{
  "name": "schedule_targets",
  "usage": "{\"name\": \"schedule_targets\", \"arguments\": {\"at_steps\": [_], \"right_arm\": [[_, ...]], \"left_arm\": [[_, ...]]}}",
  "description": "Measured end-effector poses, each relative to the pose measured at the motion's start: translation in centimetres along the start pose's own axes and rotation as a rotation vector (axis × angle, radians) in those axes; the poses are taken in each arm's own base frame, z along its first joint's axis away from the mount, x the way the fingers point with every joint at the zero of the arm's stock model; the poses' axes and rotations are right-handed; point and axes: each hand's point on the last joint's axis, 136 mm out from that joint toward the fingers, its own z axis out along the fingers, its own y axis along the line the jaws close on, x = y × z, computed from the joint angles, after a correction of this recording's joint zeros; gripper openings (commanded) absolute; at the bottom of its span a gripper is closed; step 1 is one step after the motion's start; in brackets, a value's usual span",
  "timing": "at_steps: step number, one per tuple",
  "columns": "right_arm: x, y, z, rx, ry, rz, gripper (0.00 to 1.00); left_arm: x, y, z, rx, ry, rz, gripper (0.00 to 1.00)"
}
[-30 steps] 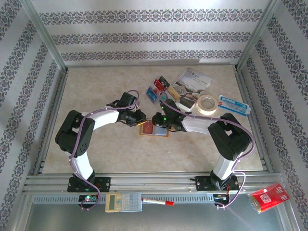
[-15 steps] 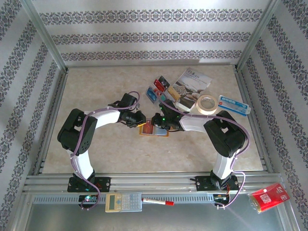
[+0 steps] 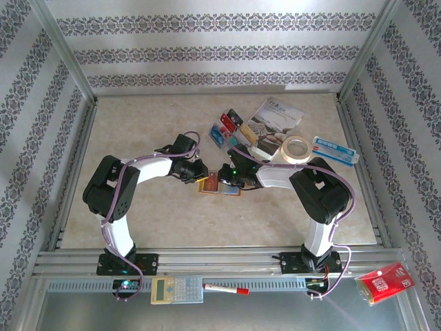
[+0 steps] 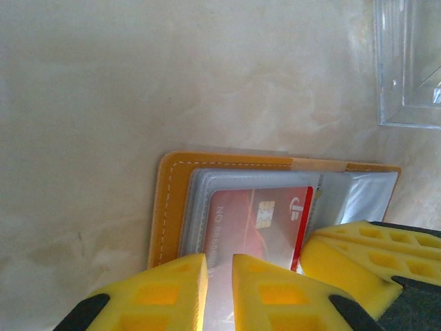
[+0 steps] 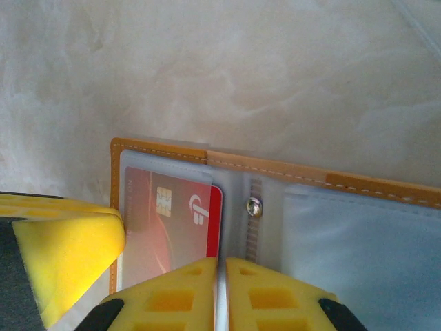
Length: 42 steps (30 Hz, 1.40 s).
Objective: Take the credit cards out of the card holder
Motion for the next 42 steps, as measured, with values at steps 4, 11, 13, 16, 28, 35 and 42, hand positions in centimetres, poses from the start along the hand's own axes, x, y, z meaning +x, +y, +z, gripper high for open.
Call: {"name": "schedule_targets", "arguments": {"at_steps": [4, 11, 13, 16, 28, 35, 42], "right_arm": [[0.10, -0.06, 0.11, -0.001, 0.007, 0.003, 0.15], [0.13, -0.10, 0.30, -0.015, 0.027, 0.014, 0.16], [0.11, -0.05, 0.30, -0.021, 0.030, 0.015, 0.16], [0.04, -0.02, 0.34, -0.029, 0.033, 0.017, 0.16], [-0.43, 0.34, 0.36, -0.074, 0.021, 0.024, 0.16], [-0.39, 0.71, 0.39, -0.097, 0.030, 0.021, 0.15], [-0.61, 0.57, 0.34, -0.099, 0.025, 0.025, 0.09]], "left_arm": [[0.00, 0.00, 0.00, 0.000, 0.000, 0.000, 0.19], [0.02, 0.02, 0.02, 0.000, 0.001, 0.000, 0.19], [0.01, 0.01, 0.01, 0.000, 0.001, 0.000, 0.19], [0.02, 0.01, 0.02, 0.000, 0.001, 0.000, 0.19], [0.02, 0.02, 0.03, 0.000, 0.001, 0.000, 0.19], [0.07, 0.02, 0.05, 0.002, 0.004, -0.001, 0.19], [0.10, -0.02, 0.05, 0.004, 0.006, 0.002, 0.21]]}}
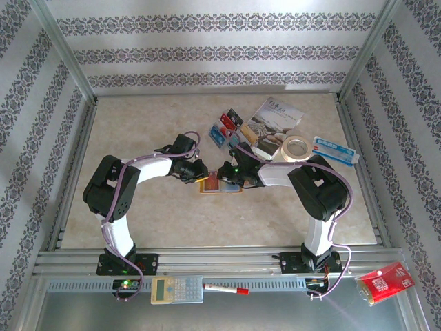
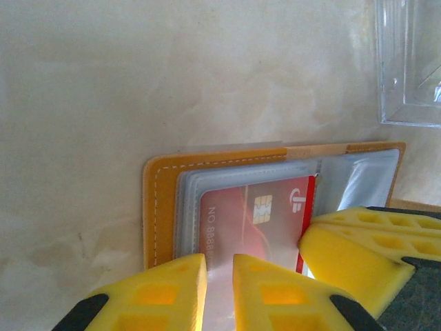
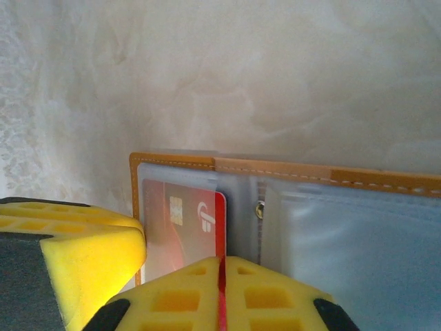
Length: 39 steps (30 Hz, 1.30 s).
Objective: Take the credit cards out of the card holder
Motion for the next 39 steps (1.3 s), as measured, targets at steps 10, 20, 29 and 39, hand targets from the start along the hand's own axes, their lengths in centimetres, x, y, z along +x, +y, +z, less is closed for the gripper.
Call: {"name": "schedule_targets", "arguments": {"at_steps": [10, 20, 29, 39], "right_arm": [[-0.2, -0.2, -0.5, -0.024, -0.008, -0.011, 0.01], [-0.7, -1.4, -1.4, 0.008, -0.032, -0.016, 0.01], [-0.7, -1.7, -1.4, 0.012, -0.031, -0.016, 0.01], [-0.7, -1.6, -1.4, 0.012, -0.031, -0.016, 0.01]], "left_arm": [[0.1, -0.1, 0.0, 0.004, 0.003, 0.016, 0.24], [0.2, 0.0, -0.2, -0.002, 0.008, 0.022, 0.25], [0.1, -0.7, -0.7, 0.011, 0.011, 0.026, 0.26], [0.6, -3.4, -1.1, 0.069, 0.023, 0.072, 0.22]]}}
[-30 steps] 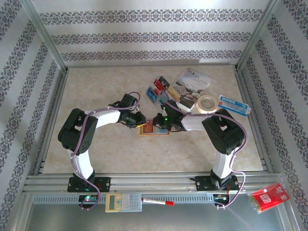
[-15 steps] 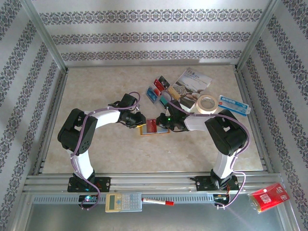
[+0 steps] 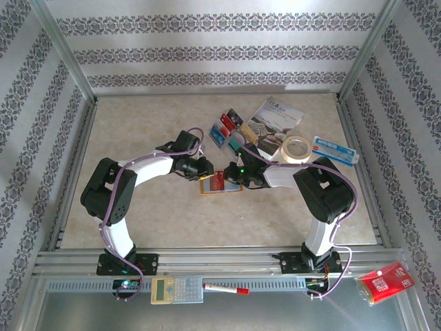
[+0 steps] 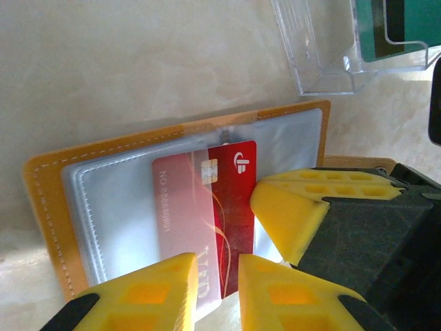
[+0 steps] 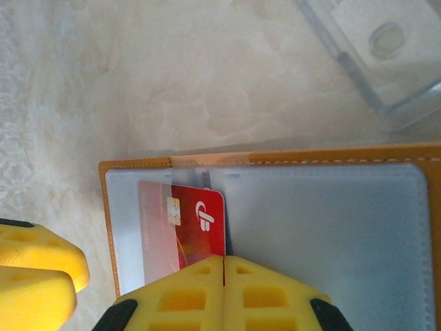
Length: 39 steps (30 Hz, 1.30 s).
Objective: Take the credit cards out of the card holder
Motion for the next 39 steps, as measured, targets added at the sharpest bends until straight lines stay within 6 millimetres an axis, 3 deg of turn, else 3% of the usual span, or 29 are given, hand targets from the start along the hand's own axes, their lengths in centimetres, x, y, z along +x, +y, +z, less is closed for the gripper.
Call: {"name": "schedule_targets", "arguments": {"at_steps": [9, 21, 35, 39], "right_arm": [[0.0, 0.3, -0.1, -0.012, 0.001, -0.003, 0.03], [0.4, 3.0, -0.8, -0.175, 0.028, -0.044, 0.17], [0.7, 2.9, -0.1, -0.187, 0.042, -0.049, 0.18], [1.3, 2.9, 0.1, -0.182, 0.057, -0.056, 0.14]], "left_arm": [[0.3, 1.2, 1.3, -0.029, 0.025, -0.020, 0.21], [0.2, 2.1, 1.6, -0.065, 0.020, -0.028, 0.20], [0.3, 2.2, 1.6, -0.070, 0.019, -0.030, 0.19], [0.3, 2.2, 1.6, -0.069, 0.019, -0.030, 0.19]]}}
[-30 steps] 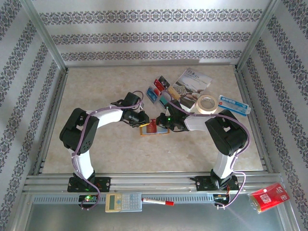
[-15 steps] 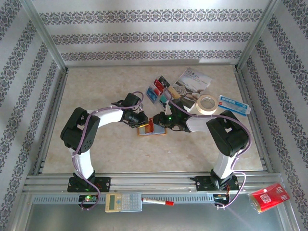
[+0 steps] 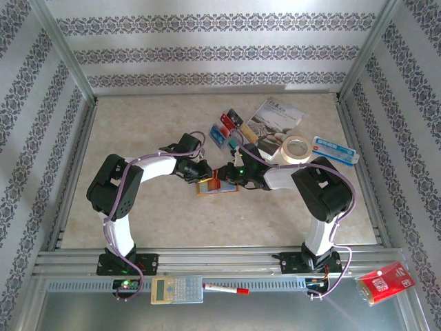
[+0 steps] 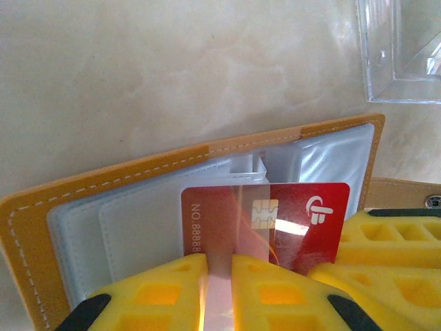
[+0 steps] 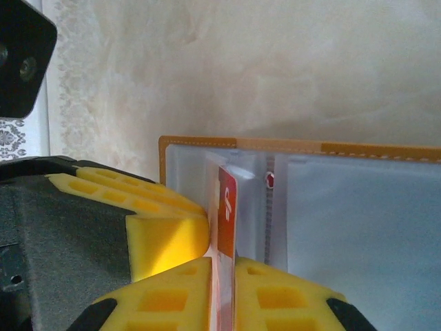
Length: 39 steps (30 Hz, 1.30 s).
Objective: Take the credit cards out of the card holder
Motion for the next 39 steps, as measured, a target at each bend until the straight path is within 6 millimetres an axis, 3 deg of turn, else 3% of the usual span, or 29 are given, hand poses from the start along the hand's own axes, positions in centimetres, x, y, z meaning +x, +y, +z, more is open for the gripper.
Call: {"name": "schedule_targets", "arguments": {"at_steps": [6, 11, 15, 20, 24, 30, 35, 39], "right_arm": [[0.0, -0.1, 0.0, 0.008, 0.001, -0.014, 0.01], [-0.4, -0.2, -0.5, 0.031, -0.026, -0.035, 0.00], [-1.2, 0.2, -2.2, 0.061, -0.082, -0.083, 0.00], [-3.3, 0.6, -5.3, 0.073, -0.182, -0.128, 0.00], [-4.7, 1.8, -7.8, 0.041, -0.248, -0.163, 0.00], [-6.0, 4.8, -10.4, -0.086, -0.288, -0.200, 0.00], [-5.8, 7.1, -10.9, -0.210, -0.256, -0.189, 0.00], [-5.7, 9.0, -11.5, -0.300, -0.243, -0.181, 0.00]], "left_arm": [[0.0, 0.0, 0.0, 0.000, -0.001, 0.000, 0.22], [-0.1, -0.1, -0.1, 0.002, -0.007, -0.005, 0.32], [-0.1, -0.4, -0.9, 0.014, -0.022, -0.008, 0.40], [-0.7, -2.3, -2.9, 0.070, -0.069, 0.012, 0.51], [-2.0, -3.9, -5.3, 0.167, -0.144, 0.015, 0.62], [-3.7, -5.3, -8.2, 0.355, -0.239, -0.014, 0.69], [-4.4, -8.2, -9.9, 0.515, -0.269, 0.022, 0.69], [-4.5, -10.0, -11.0, 0.605, -0.278, 0.055, 0.61]]}}
